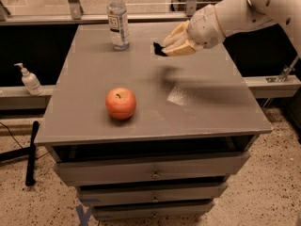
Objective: Move rxbar chocolate near apple
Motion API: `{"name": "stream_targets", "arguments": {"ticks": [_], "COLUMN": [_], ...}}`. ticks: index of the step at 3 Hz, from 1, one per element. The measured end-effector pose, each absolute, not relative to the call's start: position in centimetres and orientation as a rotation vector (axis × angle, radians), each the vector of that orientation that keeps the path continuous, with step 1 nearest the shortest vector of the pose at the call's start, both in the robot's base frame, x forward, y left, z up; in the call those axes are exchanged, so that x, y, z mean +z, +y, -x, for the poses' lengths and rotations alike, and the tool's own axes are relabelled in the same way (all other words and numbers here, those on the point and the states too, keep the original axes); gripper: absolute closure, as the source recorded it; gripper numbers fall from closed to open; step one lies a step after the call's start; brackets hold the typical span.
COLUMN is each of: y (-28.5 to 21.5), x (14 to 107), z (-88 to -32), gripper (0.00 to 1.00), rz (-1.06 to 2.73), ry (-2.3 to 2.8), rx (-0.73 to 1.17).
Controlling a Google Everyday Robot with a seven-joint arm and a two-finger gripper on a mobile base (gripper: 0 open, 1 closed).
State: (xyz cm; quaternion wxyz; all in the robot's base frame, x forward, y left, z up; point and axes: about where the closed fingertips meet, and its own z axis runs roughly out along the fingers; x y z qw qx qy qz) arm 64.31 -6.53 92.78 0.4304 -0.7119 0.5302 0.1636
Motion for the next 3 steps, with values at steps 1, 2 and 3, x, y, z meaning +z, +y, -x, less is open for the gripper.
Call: {"name": "stream_targets", "arguments": {"ticks": [1, 2, 3], "y": [-3.8, -1.9, -1.2], "x": [92.4, 91.0, 89.0], "z": [-62.0, -58.9, -55.7], "gripper": [1.00, 1.00, 1.00], "rz": [1.847, 1.912, 1.973], "ry": [1.223, 1.163, 1.130], "rx": [0.458, 0.531, 0.595]}}
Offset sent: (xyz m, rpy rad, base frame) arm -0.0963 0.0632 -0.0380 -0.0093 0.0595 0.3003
